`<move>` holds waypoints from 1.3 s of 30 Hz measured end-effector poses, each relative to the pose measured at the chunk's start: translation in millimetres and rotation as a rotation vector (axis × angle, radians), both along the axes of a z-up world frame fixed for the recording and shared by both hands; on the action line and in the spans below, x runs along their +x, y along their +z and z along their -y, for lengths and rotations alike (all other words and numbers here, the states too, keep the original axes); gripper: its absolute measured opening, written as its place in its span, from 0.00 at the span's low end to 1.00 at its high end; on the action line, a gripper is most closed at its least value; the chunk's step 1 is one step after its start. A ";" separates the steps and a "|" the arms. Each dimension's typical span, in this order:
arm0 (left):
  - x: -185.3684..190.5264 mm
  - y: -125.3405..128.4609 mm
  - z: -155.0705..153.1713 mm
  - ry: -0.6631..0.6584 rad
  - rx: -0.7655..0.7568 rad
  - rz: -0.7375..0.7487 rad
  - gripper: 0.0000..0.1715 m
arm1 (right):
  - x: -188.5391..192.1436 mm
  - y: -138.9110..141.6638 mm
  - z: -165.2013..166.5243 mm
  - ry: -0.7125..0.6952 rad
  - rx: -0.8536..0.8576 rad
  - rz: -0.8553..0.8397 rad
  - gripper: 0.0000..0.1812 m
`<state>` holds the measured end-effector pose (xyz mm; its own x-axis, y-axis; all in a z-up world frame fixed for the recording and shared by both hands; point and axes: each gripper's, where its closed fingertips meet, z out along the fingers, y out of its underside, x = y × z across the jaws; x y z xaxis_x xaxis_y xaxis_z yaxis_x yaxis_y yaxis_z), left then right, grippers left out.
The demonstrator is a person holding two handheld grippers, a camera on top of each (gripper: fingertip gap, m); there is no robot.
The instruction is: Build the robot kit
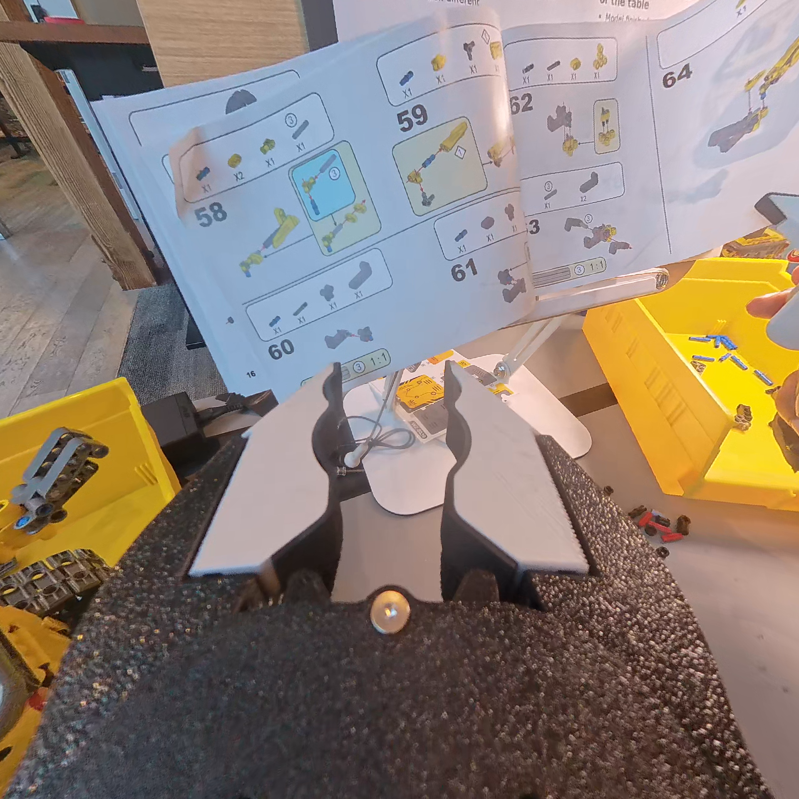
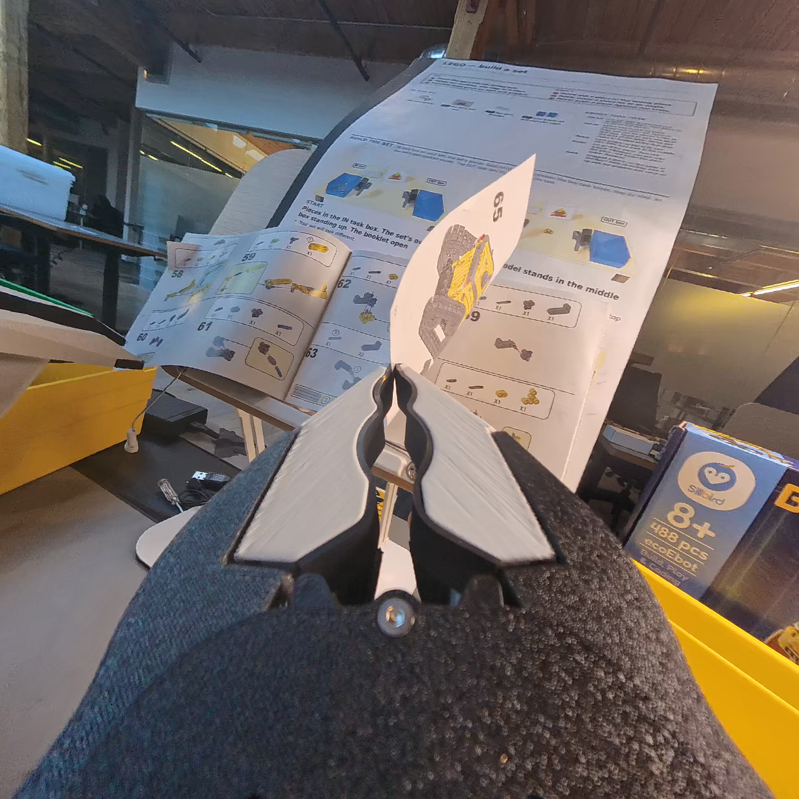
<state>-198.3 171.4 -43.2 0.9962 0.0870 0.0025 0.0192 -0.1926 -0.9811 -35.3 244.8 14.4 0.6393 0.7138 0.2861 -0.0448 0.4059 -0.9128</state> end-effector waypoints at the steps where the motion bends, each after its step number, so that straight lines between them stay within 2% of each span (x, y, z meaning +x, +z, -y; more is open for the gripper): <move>1: 0.0 0.1 0.0 0.000 0.000 -0.001 0.27 | -0.7 -0.2 0.8 0.004 0.001 0.001 0.00; 23: 4.7 6.7 2.0 -0.023 0.018 -0.014 0.27 | -17.0 -7.9 15.9 0.079 0.012 0.041 0.00; 26: 20.1 20.8 4.6 -0.111 0.077 0.025 0.24 | -30.7 -17.4 25.4 0.138 0.003 0.090 0.00; 30: 53.2 50.7 16.6 -0.338 0.170 0.236 0.26 | -52.8 -33.2 44.0 0.189 0.037 0.187 0.00; 33: 69.3 61.7 25.5 -0.481 0.175 0.361 0.28 | -63.4 -39.4 56.4 0.190 0.091 0.241 0.00; 36: 74.2 63.6 28.3 -0.530 0.176 0.403 0.24 | -70.9 -42.5 67.3 0.199 0.125 0.271 0.00; 39: 74.0 59.6 27.1 -0.523 0.161 0.387 0.17 | -75.8 -44.1 74.9 0.200 0.151 0.292 0.00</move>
